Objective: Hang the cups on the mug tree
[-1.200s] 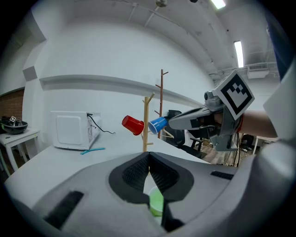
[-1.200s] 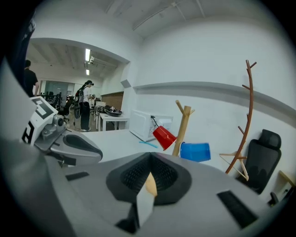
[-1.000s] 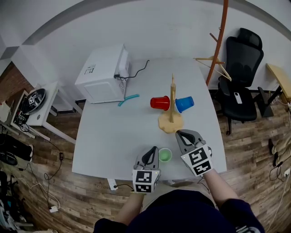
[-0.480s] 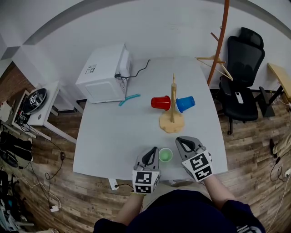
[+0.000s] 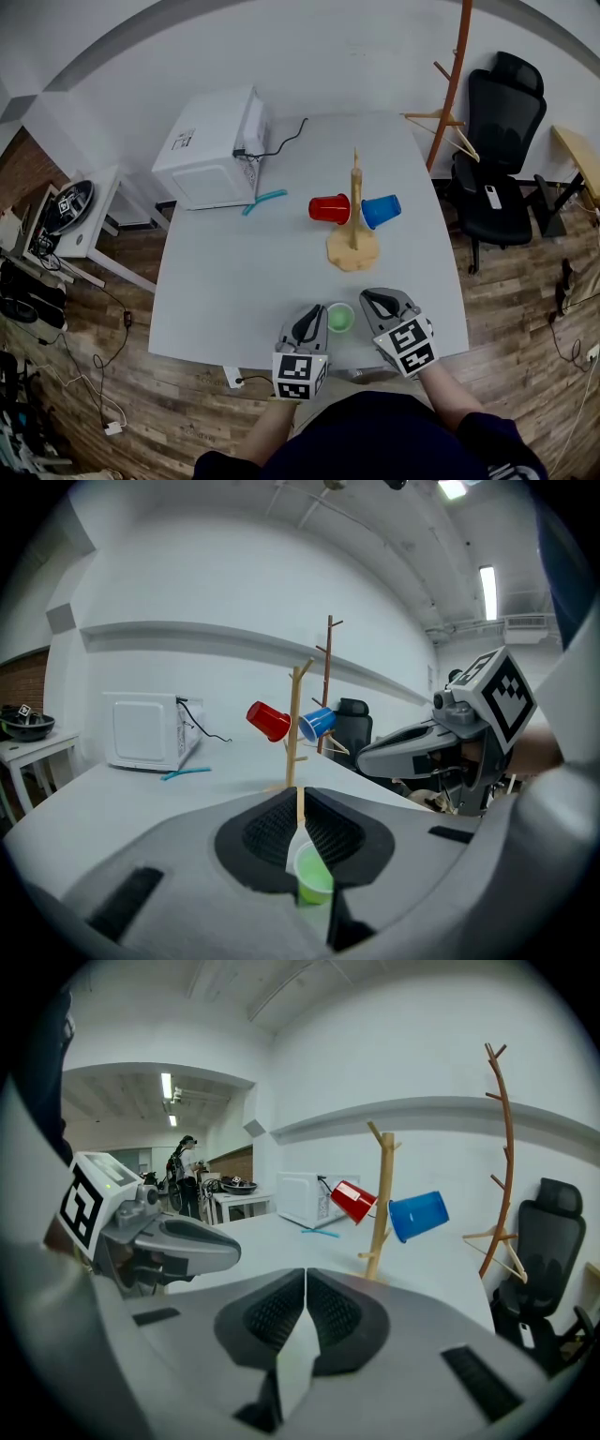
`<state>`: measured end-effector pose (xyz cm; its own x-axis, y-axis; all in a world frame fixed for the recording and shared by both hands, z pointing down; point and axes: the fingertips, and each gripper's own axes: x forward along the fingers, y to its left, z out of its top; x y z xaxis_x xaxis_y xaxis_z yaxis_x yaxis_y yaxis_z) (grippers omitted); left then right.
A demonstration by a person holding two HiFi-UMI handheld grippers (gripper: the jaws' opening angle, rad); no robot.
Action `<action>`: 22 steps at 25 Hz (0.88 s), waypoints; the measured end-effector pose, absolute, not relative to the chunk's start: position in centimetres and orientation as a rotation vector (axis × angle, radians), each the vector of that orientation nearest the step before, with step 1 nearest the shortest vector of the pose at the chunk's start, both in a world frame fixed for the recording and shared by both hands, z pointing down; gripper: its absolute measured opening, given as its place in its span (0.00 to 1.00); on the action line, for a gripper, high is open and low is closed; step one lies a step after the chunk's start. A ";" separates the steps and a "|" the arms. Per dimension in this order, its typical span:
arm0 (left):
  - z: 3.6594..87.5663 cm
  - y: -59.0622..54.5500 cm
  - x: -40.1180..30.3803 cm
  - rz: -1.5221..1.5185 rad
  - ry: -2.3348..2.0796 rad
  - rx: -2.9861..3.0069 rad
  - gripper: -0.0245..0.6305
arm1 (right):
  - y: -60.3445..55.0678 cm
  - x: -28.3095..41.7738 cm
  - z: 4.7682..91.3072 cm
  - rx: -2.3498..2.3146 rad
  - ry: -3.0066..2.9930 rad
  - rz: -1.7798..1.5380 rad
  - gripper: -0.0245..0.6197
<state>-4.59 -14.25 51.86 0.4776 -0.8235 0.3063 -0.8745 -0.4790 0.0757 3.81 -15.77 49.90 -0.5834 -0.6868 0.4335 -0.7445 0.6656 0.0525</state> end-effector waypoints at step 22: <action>52.8 -12.7 -6.6 0.370 -1.539 2.426 0.07 | -11.9 3.1 59.6 0.891 -2.399 0.392 0.27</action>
